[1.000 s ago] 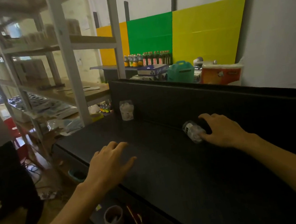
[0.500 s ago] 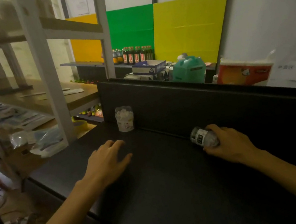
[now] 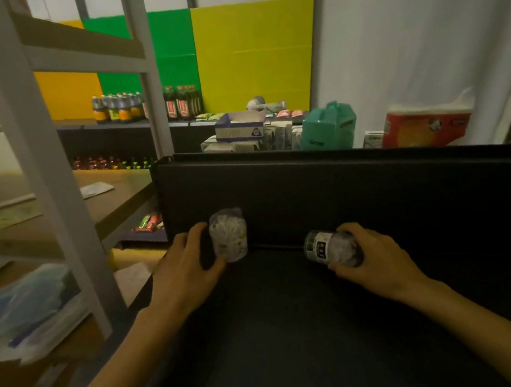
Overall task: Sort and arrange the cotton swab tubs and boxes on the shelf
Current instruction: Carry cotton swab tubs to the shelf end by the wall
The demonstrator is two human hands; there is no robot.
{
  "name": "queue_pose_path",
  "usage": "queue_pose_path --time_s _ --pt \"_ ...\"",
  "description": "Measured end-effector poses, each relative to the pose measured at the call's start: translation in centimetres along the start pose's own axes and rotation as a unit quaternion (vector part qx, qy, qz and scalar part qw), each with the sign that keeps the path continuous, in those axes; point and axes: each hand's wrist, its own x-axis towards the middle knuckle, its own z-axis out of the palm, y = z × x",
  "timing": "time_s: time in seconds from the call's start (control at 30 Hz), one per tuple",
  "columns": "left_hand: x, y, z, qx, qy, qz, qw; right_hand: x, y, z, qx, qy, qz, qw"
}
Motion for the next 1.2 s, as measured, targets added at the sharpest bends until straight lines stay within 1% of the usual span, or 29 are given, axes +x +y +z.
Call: queue_pose_path --time_s 0.2,0.37,0.47,0.63,0.77,0.93,1.1,1.2 --pt "2.8 -0.7 1.5 -0.086 -0.041 0.026 0.995 -2.0 -2.3 1.5 0.027 0.05 0.055 0.997" --pt "3.6 -0.6 2.3 -0.169 -0.018 0.048 0.984 -3.7 -3.7 1.6 0.043 0.081 0.073 0.993" --pt "4.2 -0.5 2.2 -0.199 -0.022 0.05 0.979 -4.3 -4.5 1.1 0.06 0.096 0.088 0.99" --pt "3.7 -0.6 1.7 -0.248 -0.041 0.058 0.966 -4.2 -5.7 0.0 0.062 0.094 0.093 0.989" --pt "3.0 -0.1 0.6 -0.3 -0.064 0.095 0.947 -4.5 -6.2 -1.1 0.075 0.114 0.085 0.987" --pt "2.5 2.0 0.2 -0.343 -0.113 0.131 0.923 -6.6 -5.8 -2.8 0.067 0.115 0.092 0.987" --pt "0.8 5.9 1.5 -0.353 -0.155 0.177 0.906 -9.8 -4.1 -4.9 0.106 0.123 0.141 0.977" --pt "-0.6 8.6 2.0 -0.355 -0.165 0.202 0.898 -12.2 -2.8 -6.6 0.12 0.128 0.145 0.974"
